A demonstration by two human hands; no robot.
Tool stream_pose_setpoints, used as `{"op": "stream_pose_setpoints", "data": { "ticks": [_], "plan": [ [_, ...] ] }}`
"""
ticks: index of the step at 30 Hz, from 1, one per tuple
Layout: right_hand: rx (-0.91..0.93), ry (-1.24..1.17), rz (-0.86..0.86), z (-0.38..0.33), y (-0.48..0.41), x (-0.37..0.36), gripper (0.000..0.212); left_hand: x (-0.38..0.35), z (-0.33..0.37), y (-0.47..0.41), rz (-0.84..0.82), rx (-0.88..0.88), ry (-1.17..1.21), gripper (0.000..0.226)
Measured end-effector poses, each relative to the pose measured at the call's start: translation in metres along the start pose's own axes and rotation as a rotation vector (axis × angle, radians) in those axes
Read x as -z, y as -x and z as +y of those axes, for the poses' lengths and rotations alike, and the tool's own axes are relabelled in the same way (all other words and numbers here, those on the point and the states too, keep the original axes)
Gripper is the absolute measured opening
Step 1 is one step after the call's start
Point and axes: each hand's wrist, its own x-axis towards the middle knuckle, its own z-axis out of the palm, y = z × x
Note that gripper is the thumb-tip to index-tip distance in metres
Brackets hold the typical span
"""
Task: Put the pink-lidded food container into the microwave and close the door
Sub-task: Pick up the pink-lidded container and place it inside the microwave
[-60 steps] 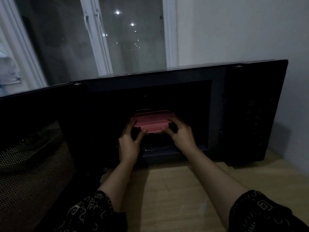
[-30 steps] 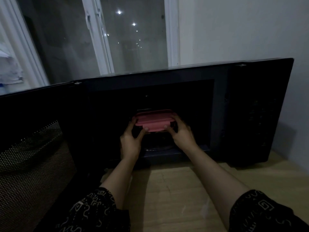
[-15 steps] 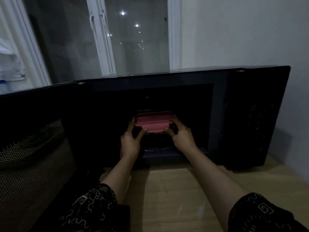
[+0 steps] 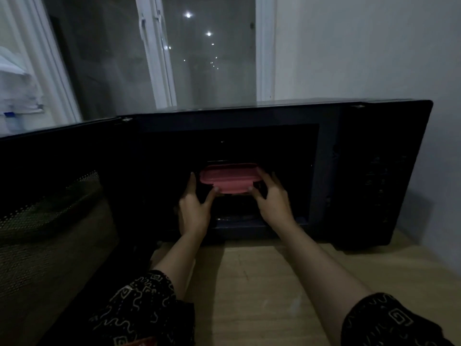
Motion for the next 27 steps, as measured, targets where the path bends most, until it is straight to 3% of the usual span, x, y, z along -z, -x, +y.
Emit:
{"op": "stream_pose_setpoints", "data": {
  "ticks": [5, 14, 21, 27],
  "plan": [
    [0.033, 0.019, 0.010, -0.012, 0.027, 0.013, 0.051, 0.018, 0.006, 0.035, 0.054, -0.071, -0.093, 0.061],
    [0.037, 0.066, -0.016, -0.050, 0.100, 0.056, 0.047, 0.072, 0.036, 0.100, 0.065, -0.130, -0.059, 0.042],
    [0.060, 0.096, 0.037, -0.096, 0.172, 0.096, 0.043, 0.123, 0.094, 0.160, 0.015, -0.199, -0.034, 0.043],
    [0.123, 0.017, 0.169, -0.165, 0.192, 0.132, 0.041, 0.194, 0.183, 0.173, 0.087, -0.366, 0.103, 0.041]
  ]
}}
